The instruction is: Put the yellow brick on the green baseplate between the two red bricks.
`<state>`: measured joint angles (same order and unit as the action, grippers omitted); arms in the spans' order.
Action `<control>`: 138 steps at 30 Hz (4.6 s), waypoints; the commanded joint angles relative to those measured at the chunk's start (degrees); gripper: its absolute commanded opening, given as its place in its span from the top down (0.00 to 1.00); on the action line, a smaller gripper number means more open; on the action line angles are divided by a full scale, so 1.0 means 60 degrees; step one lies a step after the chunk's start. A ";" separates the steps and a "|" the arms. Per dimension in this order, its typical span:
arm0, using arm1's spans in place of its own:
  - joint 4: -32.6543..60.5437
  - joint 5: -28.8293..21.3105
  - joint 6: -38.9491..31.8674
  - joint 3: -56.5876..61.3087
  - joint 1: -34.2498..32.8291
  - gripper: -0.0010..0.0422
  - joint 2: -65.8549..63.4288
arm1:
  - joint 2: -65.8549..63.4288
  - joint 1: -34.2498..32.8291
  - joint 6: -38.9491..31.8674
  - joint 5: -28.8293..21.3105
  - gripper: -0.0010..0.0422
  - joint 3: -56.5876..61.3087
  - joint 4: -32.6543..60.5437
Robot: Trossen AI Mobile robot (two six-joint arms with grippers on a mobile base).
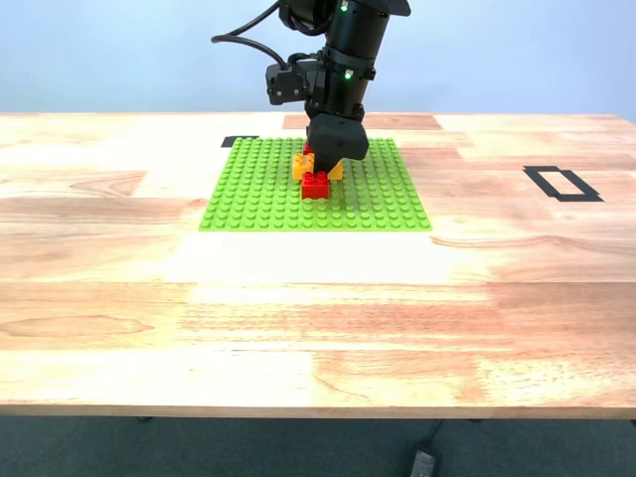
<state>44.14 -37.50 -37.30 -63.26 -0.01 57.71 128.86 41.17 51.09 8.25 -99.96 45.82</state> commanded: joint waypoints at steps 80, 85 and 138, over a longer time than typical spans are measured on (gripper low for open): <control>-0.0127 0.0000 -0.0007 0.0004 0.0000 0.98 -0.0044 | -0.1024 -0.0058 -0.0725 -0.0186 0.97 0.0463 -0.0663; -0.0113 0.0000 -0.0007 -0.0004 0.0000 0.98 -0.0062 | -0.0900 -0.0058 -0.0725 -0.0197 0.96 0.0820 -0.0849; -0.0018 0.0000 -0.0007 0.0015 0.0000 0.98 -0.0106 | -0.2838 -0.0335 -0.1184 -0.0248 0.96 0.0943 -0.1723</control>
<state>43.97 -37.47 -37.34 -63.26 -0.03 57.08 113.56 39.70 44.58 6.63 -94.26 35.64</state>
